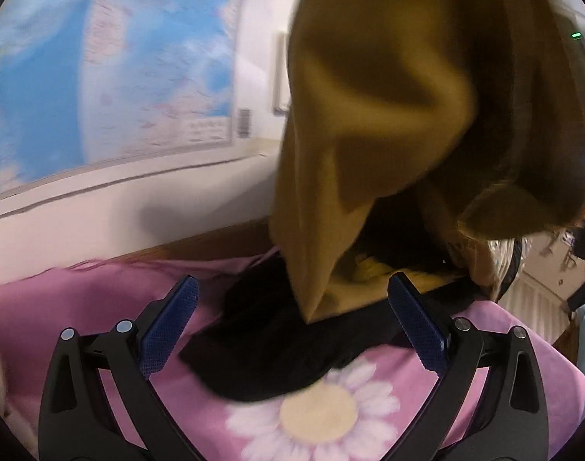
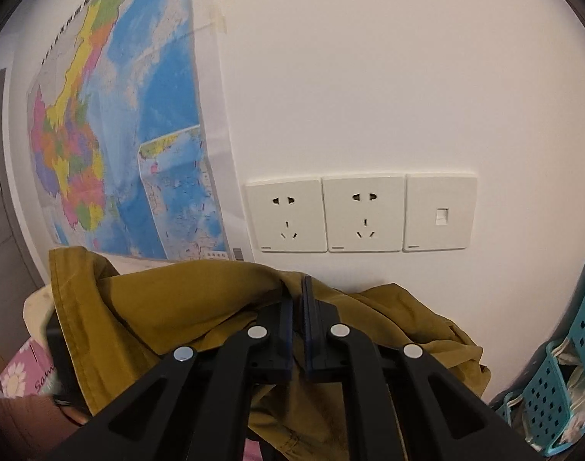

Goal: Fold large clothes
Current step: 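Reach both grippers into the olive-brown shirt and grasp its fabric, then lift the shirt up off the bed with both grippers, shaking it out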

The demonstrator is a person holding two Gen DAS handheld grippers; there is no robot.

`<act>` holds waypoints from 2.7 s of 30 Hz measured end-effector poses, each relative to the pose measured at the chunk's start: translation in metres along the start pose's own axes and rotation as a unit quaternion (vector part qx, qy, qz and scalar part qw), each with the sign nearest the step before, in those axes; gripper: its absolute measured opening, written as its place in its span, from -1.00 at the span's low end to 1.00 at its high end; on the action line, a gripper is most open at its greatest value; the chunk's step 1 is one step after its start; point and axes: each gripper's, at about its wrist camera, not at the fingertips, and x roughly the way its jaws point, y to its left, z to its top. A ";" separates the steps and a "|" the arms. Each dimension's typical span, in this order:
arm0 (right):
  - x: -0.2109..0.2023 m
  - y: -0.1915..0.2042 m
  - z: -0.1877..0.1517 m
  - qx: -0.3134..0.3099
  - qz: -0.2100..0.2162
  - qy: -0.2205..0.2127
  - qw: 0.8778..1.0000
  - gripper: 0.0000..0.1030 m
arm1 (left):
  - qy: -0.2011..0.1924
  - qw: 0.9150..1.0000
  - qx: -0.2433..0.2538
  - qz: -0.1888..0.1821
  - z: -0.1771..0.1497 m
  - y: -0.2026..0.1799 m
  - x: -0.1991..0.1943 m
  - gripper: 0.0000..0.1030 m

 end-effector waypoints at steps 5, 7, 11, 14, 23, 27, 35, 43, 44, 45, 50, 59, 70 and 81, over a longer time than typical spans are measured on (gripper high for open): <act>-0.021 -0.019 0.001 0.042 -0.015 -0.026 0.999 -0.92 | 0.032 0.997 -0.047 -0.046 0.029 0.007 0.043 -0.97; -0.034 -0.032 0.007 0.058 -0.015 -0.040 0.997 -0.92 | 0.007 0.999 -0.031 -0.042 0.052 -0.006 0.037 -0.97; -0.084 -0.061 0.033 0.083 -0.033 -0.083 0.993 -0.94 | -0.037 0.998 0.023 -0.054 0.104 -0.057 0.017 -0.97; -0.133 -0.071 0.059 0.084 -0.058 -0.110 0.989 -0.94 | -0.082 0.993 0.055 -0.064 0.140 -0.103 -0.007 -0.97; -0.273 -0.022 0.116 0.024 -0.048 -0.210 0.976 -0.94 | -0.198 0.975 0.053 -0.089 0.218 -0.154 -0.126 -0.97; -0.320 0.015 0.126 -0.003 -0.005 -0.244 0.970 -0.94 | -0.242 0.967 0.042 -0.070 0.216 -0.146 -0.198 -0.97; -0.371 0.102 0.105 -0.052 0.129 -0.239 0.961 -0.94 | -0.296 0.953 0.063 -0.003 0.137 -0.136 -0.381 -0.97; -0.347 0.164 0.086 -0.064 0.284 -0.165 0.942 -0.94 | -0.273 0.953 0.100 0.092 0.083 -0.159 -0.502 -0.97; -0.332 0.167 0.085 -0.056 0.299 -0.148 0.941 -0.94 | -0.260 0.955 0.099 0.103 0.077 -0.157 -0.506 -0.96; -0.309 0.170 0.083 -0.047 0.311 -0.125 0.941 -0.93 | -0.247 0.958 0.095 0.112 0.071 -0.153 -0.507 -0.96; -0.153 0.193 0.035 -0.007 0.326 0.030 0.945 -0.92 | -0.130 0.980 0.008 0.151 0.032 -0.083 -0.449 -0.96; 0.108 0.222 -0.114 0.067 0.224 0.292 0.928 -0.84 | 0.114 0.962 -0.197 0.152 -0.115 0.070 -0.272 -0.96; -0.023 0.223 -0.101 -0.035 0.144 0.172 0.974 0.48 | 0.101 0.968 -0.183 0.139 -0.119 0.099 -0.266 -0.43; -0.030 0.320 -0.233 -0.108 0.243 0.308 0.913 0.49 | 0.097 0.974 -0.129 0.157 -0.108 0.086 -0.257 0.16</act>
